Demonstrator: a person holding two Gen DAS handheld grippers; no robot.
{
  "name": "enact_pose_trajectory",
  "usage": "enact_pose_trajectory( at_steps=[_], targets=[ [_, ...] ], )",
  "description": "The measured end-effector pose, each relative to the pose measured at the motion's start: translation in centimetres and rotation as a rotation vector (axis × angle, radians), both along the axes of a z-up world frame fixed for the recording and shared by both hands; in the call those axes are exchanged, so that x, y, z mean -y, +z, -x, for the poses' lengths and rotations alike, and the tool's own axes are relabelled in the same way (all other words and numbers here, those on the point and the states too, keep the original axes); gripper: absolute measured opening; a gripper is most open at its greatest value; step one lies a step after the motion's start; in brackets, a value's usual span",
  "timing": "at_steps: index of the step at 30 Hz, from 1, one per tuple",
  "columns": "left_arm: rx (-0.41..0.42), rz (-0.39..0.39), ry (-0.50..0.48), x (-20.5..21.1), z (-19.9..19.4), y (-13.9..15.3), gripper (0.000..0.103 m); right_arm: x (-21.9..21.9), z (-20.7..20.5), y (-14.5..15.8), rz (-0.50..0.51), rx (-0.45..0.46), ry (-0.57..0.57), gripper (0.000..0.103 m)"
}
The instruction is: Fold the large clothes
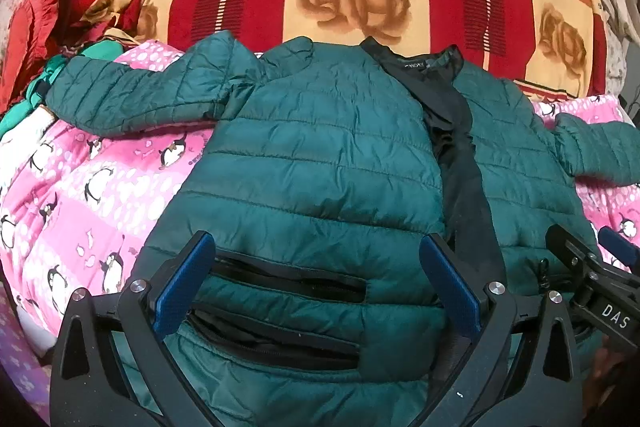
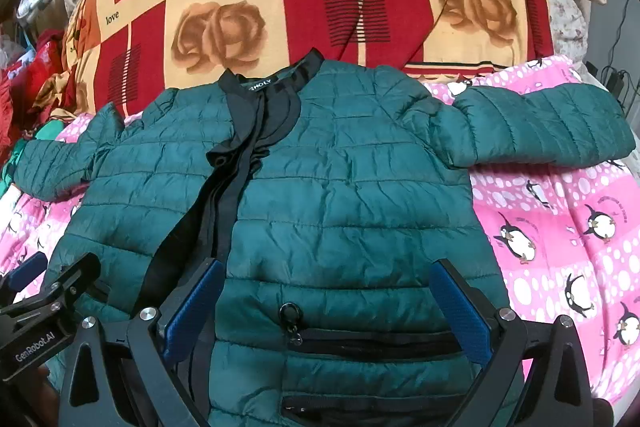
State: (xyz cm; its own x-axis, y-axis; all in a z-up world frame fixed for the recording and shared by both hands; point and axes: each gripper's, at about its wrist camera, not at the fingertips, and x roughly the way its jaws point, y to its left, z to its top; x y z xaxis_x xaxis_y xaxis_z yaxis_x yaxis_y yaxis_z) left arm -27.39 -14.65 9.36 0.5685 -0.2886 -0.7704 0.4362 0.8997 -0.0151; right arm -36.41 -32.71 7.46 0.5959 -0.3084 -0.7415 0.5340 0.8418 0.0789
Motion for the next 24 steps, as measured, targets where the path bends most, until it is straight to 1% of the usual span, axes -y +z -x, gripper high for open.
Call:
enact_pose_trajectory(
  at_steps=[6, 15, 24],
  targets=[
    [0.006, -0.002, 0.016, -0.1, -0.4, -0.1, 0.102, 0.1, -0.2, -0.2, -0.014, -0.007, -0.002, 0.102],
    [-0.010, -0.003, 0.017, -0.1, -1.1, -0.7, 0.102, 0.2, -0.5, -0.4, -0.028, -0.001, -0.004, 0.102],
    [-0.017, 0.006, 0.025, 0.0, -1.8, -0.7, 0.102, 0.2, -0.4, -0.4, -0.025, -0.004, -0.010, 0.102]
  ],
)
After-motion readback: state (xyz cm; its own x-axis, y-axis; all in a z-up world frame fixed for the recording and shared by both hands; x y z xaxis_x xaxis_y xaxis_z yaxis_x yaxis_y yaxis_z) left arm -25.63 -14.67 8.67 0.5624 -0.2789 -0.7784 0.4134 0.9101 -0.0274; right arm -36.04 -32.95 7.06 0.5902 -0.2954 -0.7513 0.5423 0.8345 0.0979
